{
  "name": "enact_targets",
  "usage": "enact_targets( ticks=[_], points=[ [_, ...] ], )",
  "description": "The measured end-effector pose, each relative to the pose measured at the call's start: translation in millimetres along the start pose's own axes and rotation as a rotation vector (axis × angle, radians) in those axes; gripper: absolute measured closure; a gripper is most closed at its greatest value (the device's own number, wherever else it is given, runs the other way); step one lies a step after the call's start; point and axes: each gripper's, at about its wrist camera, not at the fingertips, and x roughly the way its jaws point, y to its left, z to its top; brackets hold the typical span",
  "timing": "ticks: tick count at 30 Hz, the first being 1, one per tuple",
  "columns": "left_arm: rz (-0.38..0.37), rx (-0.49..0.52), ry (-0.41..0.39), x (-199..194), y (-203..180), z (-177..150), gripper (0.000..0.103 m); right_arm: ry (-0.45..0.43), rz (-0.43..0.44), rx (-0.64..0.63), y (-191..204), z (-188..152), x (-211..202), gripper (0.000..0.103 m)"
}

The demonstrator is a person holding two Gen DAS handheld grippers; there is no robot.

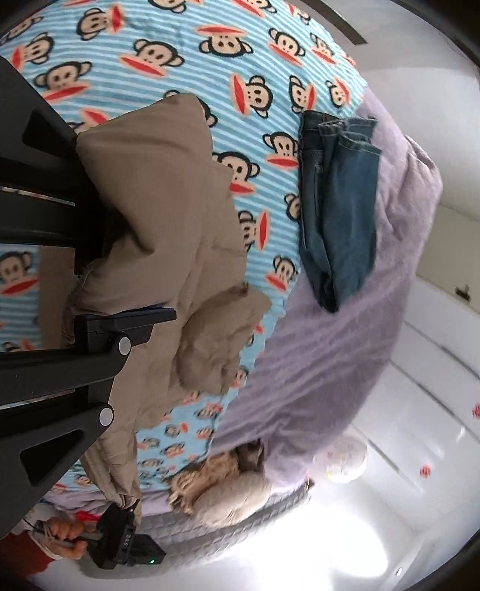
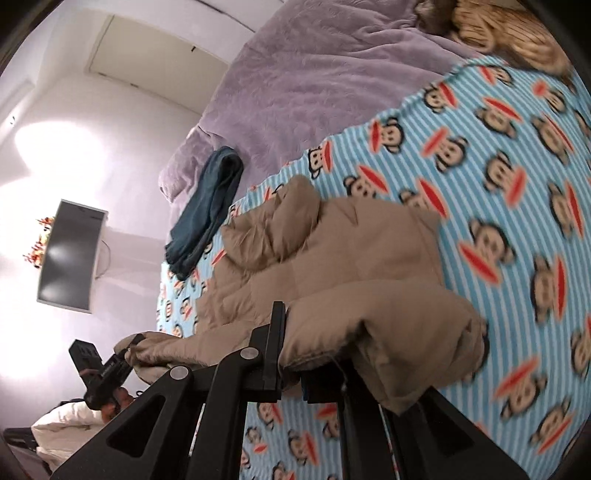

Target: Fold large clothes

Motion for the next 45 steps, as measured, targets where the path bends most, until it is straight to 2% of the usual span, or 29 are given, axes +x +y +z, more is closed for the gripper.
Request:
enact_targets(
  ticks=[5, 11, 16, 22, 24, 27, 30, 31, 32, 33, 34, 39, 40, 41, 42, 43, 44, 45],
  points=[
    [0.085, -0.018, 0.078, 62.9, 20.0, 17.9, 0.090, 0.037, -0.047, 0.023, -11.6, 34.1, 53.1, 0.096],
    [0.157, 0.019, 0.158, 126.9, 33.3, 21.6, 0.090, 0.075, -0.078, 0.115, -50.8, 49.4, 112.4, 0.096],
    [0.189, 0.015, 0.177, 164.2, 41.3, 19.5, 0.090, 0.097, -0.076, 0.197, -79.7, 51.5, 151.5, 0.096],
    [0.211, 0.020, 0.171, 175.2, 43.8, 16.2, 0.089, 0.100, -0.070, 0.234, -91.9, 50.5, 175.2, 0.096],
    [0.228, 0.020, 0.164, 171.1, 41.5, 16.1, 0.089, 0.098, -0.077, 0.231, -89.9, 49.4, 172.6, 0.095],
    [0.255, 0.073, 0.130, 151.5, 29.4, 14.5, 0.085, 0.088, -0.084, 0.203, -81.5, 48.4, 161.8, 0.092],
    [0.249, 0.128, 0.097, 130.0, 18.3, 11.4, 0.071, 0.071, -0.084, 0.166, -72.9, 48.6, 146.2, 0.077],
    [0.248, 0.143, 0.089, 123.7, 15.0, 10.5, 0.051, 0.064, -0.080, 0.160, -71.0, 49.5, 141.6, 0.067],
    [0.257, 0.153, 0.078, 118.5, 12.3, 10.2, 0.023, 0.056, -0.074, 0.154, -69.3, 49.7, 135.7, 0.054],
    [0.293, 0.169, 0.048, 109.9, 8.3, 9.9, 0.013, 0.048, -0.066, 0.152, -68.5, 49.8, 129.8, 0.048],
    [0.309, 0.181, 0.024, 104.5, 5.5, 10.3, 0.009, 0.043, -0.056, 0.148, -68.2, 49.9, 125.1, 0.042],
    [0.318, 0.209, -0.020, 86.2, -1.3, 18.7, 0.009, 0.015, -0.066, 0.089, -61.0, 50.2, 99.4, 0.042],
    [0.340, 0.218, -0.038, 86.1, -2.2, 21.2, 0.009, 0.005, -0.073, 0.066, -58.7, 49.8, 96.5, 0.042],
    [0.360, 0.229, -0.047, 88.7, -2.2, 23.2, 0.009, -0.009, -0.093, 0.027, -55.0, 51.1, 94.6, 0.047],
    [0.399, 0.244, -0.046, 98.6, -0.6, 27.0, 0.009, -0.015, -0.119, -0.005, -51.9, 52.4, 96.1, 0.059],
    [0.430, 0.249, -0.038, 109.0, 2.9, 29.9, 0.010, -0.009, -0.143, -0.017, -52.7, 53.6, 100.1, 0.089],
    [0.448, 0.241, -0.021, 122.8, 9.0, 32.5, 0.014, 0.001, -0.173, -0.022, -54.6, 55.8, 108.9, 0.094],
    [0.455, 0.231, -0.003, 134.8, 14.6, 33.8, 0.027, 0.007, -0.197, -0.025, -58.2, 57.4, 119.4, 0.094]
  ],
)
